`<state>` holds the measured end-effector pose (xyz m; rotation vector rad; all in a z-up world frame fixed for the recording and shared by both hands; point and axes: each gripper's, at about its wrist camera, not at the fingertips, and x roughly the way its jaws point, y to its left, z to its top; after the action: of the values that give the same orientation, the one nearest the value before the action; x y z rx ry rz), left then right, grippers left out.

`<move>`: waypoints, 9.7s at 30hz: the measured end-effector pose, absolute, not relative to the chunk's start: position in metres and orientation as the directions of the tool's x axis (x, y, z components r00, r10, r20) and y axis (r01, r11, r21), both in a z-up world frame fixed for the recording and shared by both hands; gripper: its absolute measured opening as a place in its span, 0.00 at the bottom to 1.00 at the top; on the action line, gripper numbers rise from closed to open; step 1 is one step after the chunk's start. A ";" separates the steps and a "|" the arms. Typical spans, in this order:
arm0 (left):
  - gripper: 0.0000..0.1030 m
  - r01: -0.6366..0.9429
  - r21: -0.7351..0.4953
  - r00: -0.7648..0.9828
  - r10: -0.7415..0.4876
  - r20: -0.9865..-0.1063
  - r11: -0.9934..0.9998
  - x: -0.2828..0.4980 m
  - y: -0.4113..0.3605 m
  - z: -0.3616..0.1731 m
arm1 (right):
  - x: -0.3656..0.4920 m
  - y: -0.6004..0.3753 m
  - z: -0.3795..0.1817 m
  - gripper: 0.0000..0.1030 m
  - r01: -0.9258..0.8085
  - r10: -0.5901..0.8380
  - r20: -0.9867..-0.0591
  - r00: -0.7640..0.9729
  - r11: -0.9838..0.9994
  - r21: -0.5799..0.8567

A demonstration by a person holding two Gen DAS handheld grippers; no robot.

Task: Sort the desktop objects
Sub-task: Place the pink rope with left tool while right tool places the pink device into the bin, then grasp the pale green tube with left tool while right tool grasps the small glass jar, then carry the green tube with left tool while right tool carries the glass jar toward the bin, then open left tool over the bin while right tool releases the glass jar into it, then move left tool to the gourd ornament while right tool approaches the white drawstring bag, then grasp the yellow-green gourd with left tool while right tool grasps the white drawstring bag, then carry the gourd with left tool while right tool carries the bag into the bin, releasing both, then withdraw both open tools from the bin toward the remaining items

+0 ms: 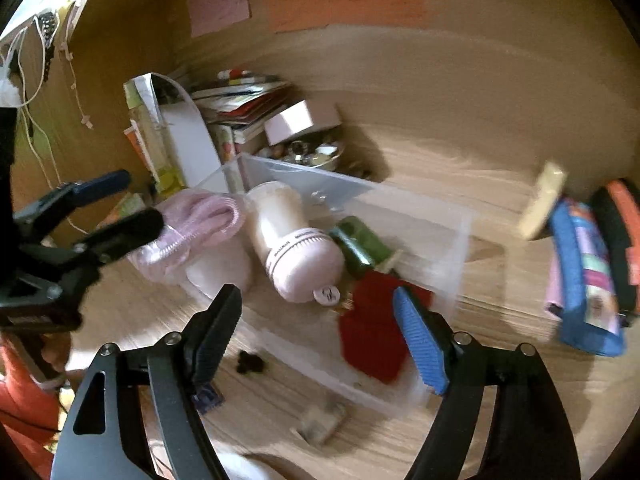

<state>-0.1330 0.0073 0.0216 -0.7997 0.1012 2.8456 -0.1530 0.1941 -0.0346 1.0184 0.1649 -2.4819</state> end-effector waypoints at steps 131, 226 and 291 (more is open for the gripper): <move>0.73 -0.356 -0.127 -0.729 0.361 -0.582 -0.926 -0.173 0.033 0.016 | -0.155 0.217 -0.048 0.55 0.414 -0.270 -0.679 -0.683 -0.909 -0.055; 0.19 -0.389 -0.100 -0.775 0.384 -0.502 -0.916 -0.103 0.017 0.046 | -0.096 0.206 0.007 0.74 0.402 -0.330 -0.538 -0.776 -0.915 -0.018; 0.92 -0.257 0.012 -0.813 0.209 -0.544 -0.966 -0.082 -0.005 0.020 | -0.075 0.216 -0.076 0.89 0.366 -0.168 -0.711 -0.683 -0.921 -0.133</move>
<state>-0.0821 -0.0052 0.0203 -0.8178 0.1234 2.7753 -0.0751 0.2158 -0.0765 1.0641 0.3836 -2.6119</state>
